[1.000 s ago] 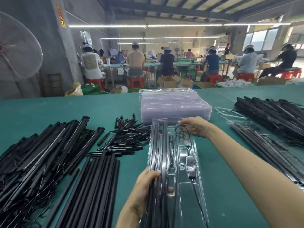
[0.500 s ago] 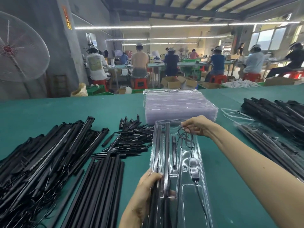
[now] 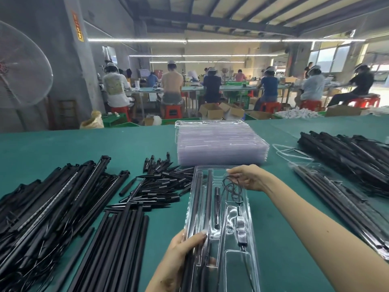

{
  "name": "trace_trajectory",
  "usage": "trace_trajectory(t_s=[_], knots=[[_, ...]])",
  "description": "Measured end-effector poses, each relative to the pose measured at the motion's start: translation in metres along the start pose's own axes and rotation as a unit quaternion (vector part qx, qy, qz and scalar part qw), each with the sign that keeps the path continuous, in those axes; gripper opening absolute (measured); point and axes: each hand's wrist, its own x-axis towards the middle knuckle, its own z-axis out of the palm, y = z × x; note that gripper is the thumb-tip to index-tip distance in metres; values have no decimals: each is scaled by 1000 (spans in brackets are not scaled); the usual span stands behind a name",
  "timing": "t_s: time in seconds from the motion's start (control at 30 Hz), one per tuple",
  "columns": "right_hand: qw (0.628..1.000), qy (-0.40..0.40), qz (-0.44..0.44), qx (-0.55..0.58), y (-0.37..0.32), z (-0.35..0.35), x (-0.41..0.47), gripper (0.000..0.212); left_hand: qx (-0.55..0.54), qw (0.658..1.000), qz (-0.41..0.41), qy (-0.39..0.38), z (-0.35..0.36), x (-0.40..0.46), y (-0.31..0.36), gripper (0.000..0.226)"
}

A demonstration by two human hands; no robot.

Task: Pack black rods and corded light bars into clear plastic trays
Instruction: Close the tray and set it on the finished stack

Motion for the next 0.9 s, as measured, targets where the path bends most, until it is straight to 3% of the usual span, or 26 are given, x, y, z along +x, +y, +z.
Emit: trace_trajectory(t_s=[0.07, 0.17, 0.43, 0.6, 0.77, 0.9], knots=[[1000, 24, -14, -6, 3, 1, 1, 7, 2, 1000, -5, 4, -1, 3, -3, 27], [998, 54, -37, -13, 6, 4, 4, 7, -8, 1000, 12, -3, -5, 8, -6, 55], [994, 93, -43, 45, 8, 3, 4, 10, 31, 999, 28, -27, -6, 12, -4, 50], [998, 27, -15, 53, 13, 0, 1, 9, 36, 998, 42, -31, -11, 19, -9, 56], [997, -68, 32, 19, 32, -3, -20, 41, 16, 999, 44, -3, -10, 24, -17, 63], [996, -87, 17, 7, 51, -5, -45, 37, 24, 997, 64, 25, -8, 24, -16, 64]])
